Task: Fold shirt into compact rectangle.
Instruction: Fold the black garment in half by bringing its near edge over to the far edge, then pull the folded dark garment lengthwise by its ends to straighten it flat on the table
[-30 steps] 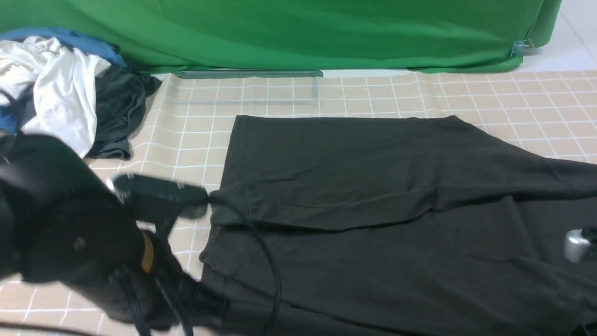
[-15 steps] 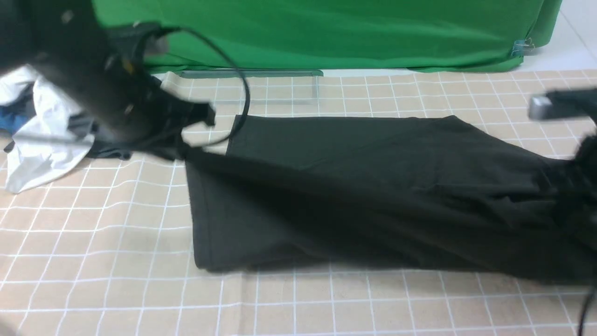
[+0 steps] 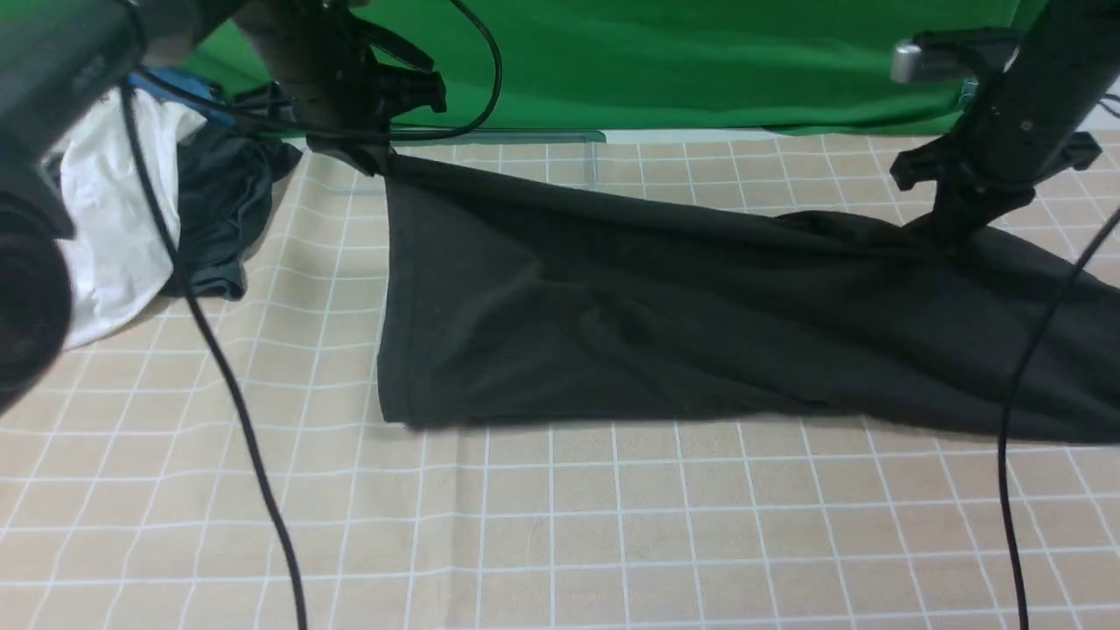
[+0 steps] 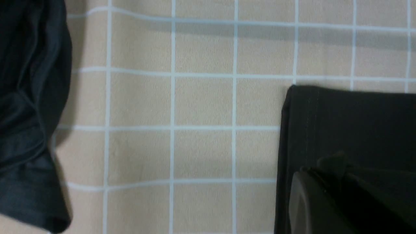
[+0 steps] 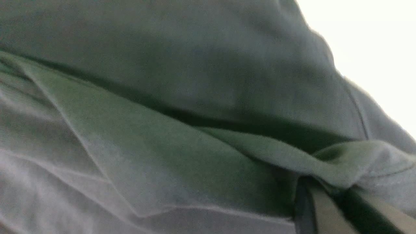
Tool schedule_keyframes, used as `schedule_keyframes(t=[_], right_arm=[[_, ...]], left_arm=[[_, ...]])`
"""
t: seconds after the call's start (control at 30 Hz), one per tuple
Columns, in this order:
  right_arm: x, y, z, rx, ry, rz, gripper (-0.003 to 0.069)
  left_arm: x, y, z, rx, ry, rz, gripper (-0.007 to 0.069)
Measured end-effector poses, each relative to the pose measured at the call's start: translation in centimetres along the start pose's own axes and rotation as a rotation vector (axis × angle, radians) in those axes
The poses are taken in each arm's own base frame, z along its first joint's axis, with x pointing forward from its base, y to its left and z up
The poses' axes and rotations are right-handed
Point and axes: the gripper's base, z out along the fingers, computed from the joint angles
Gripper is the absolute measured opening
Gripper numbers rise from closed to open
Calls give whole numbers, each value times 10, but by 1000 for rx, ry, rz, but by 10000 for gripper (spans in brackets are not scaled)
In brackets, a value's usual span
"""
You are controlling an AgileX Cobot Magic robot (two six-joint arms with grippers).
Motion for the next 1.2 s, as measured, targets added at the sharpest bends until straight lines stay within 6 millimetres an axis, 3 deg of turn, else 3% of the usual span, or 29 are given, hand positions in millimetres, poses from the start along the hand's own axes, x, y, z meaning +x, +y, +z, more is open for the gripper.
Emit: schedule_keyframes(t=[0.13, 0.23, 0.33, 0.43, 0.53, 0.63, 0.77, 0.8, 0.87, 0.97, 1.13, 1.2], right_arm=[[-12, -3, 30, 4, -17, 6, 74], [-16, -5, 44, 9, -46, 7, 124], [-19, -6, 44, 19, -73, 2, 232], [-22, -6, 35, 26, -87, -9, 292], [-20, -4, 20, 11, -70, -8, 265], [-17, 9, -2, -69, -67, -36, 94], [-14, 29, -2, -115, -57, -84, 38], [-11, 41, 5, -128, -32, -122, 37], [-8, 50, 15, -139, -8, -155, 37], [-11, 58, 34, -146, -13, -173, 37], [-21, 52, 75, -104, -72, -163, 37], [-27, 48, 83, -68, -134, -157, 37]], left_arm=[[-5, 1, 33, -10, 11, 13, 37], [-5, 2, 53, -11, 2, 12, 37], [-6, 3, 63, -9, -13, 15, 39], [-9, 3, 63, -10, -47, 22, 53], [-16, 3, 57, -21, -95, 36, 90], [-25, 3, 35, -28, -136, 57, 135], [-28, 0, 8, -25, -143, 98, 141], [-25, -4, -3, -10, -102, 138, 120], [-19, -11, -4, 13, -45, 174, 88], [-4, -28, 6, 39, 45, 240, 30], [31, -65, 31, 61, 183, 333, 15], [42, -79, 37, 67, 217, 365, 15]])
